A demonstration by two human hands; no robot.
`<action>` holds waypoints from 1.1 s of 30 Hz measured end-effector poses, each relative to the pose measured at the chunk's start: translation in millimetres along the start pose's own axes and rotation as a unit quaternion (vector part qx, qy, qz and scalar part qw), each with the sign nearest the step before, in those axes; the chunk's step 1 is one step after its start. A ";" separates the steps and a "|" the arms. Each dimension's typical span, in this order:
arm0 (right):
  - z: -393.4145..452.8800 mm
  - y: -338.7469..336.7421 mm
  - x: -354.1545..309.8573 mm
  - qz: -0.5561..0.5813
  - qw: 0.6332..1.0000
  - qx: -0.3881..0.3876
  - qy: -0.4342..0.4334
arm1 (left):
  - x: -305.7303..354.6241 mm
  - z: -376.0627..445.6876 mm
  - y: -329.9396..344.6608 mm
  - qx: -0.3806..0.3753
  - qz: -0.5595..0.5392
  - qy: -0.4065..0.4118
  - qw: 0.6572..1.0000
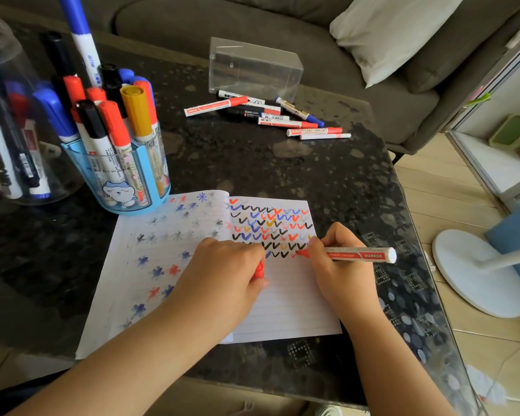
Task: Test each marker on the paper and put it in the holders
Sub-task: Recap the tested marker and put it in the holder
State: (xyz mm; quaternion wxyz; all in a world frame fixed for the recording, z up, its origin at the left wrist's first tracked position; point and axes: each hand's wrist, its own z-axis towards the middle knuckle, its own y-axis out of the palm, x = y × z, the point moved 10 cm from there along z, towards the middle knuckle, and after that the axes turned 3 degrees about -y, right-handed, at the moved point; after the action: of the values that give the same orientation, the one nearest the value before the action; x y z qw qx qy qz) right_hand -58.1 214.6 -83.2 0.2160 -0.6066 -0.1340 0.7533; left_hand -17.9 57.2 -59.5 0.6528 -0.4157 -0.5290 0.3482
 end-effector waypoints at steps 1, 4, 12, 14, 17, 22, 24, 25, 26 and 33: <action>0.2 -0.3 -0.2 -0.002 1.000 0.003 -0.001 | 0.2 -0.1 -0.3 -0.001 -0.001 0.000 1.000; 0.2 -4.5 2.1 0.016 1.000 0.016 0.008 | -1.0 -0.4 -1.6 -0.003 -0.023 -0.004 1.000; -2.5 -13.9 2.8 0.223 0.968 0.017 0.115 | -34.2 0.7 -11.6 -0.003 -0.250 -0.135 0.959; -6.9 -11.8 -11.4 0.240 0.964 -0.013 0.116 | -44.7 -0.3 -10.1 -0.015 -0.351 -0.187 0.917; -14.3 -10.1 -36.7 0.262 0.961 -0.031 0.083 | -49.1 -3.6 -6.2 -0.035 -0.488 -0.234 0.840; -19.5 -13.0 -64.6 0.286 0.956 -0.014 0.063 | -37.9 -6.4 -8.0 -0.068 -0.566 -0.212 0.793; -19.8 -12.4 -73.2 0.279 0.958 -0.021 0.055 | -34.2 -7.8 -10.2 -0.076 -0.581 -0.191 0.787; -19.9 -11.5 -76.9 0.276 0.960 -0.027 0.050 | -32.5 -8.4 -11.6 -0.078 -0.588 -0.181 0.784; -19.7 -9.8 -80.0 0.272 0.961 -0.032 0.046 | -30.7 -8.8 -13.1 -0.080 -0.596 -0.172 0.780; -18.7 -3.5 -92.4 0.258 0.964 -0.044 0.039 | -23.3 -10.3 -29.9 -0.092 -0.582 -0.113 0.800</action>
State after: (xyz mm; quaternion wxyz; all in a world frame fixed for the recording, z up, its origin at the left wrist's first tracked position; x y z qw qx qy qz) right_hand -23.5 171.4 -6.7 -0.0072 -0.6584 0.0022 0.7527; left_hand -12.0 22.3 -42.6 0.6267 -0.0455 -0.7711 -0.1032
